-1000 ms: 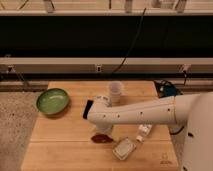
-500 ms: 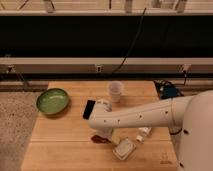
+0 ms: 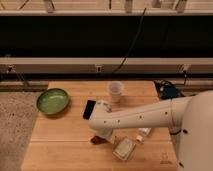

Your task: Place the pepper in the ceramic bowl

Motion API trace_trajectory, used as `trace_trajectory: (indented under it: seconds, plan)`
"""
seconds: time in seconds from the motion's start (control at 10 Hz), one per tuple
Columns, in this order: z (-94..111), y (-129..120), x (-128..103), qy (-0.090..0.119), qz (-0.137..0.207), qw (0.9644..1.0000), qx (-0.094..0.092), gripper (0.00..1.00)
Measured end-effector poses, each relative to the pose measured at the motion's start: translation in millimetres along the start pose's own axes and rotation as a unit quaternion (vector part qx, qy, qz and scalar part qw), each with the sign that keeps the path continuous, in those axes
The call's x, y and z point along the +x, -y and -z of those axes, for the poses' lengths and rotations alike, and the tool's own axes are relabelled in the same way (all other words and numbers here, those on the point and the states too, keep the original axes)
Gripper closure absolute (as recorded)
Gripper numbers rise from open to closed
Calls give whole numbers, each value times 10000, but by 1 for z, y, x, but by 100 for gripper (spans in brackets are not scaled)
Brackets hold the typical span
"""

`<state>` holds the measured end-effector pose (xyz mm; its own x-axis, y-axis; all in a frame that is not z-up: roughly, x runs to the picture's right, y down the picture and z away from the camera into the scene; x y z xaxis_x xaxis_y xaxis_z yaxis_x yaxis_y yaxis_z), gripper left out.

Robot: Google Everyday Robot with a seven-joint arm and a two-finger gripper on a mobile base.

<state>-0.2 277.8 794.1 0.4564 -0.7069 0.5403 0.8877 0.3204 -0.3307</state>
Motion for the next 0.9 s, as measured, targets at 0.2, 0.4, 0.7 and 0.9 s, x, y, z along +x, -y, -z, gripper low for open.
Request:
trace_trajectory:
  seconds: [0.2, 0.4, 0.7, 0.9]
  plan:
    - [2, -1, -1, 5, -3, 10000, -14, 93]
    - [2, -1, -1, 7, 19, 10000, -36, 100]
    - [22, 33, -1, -19, 466, 9987, -216, 100]
    - [37, 67, -1, -66, 796, 9963, -303, 100]
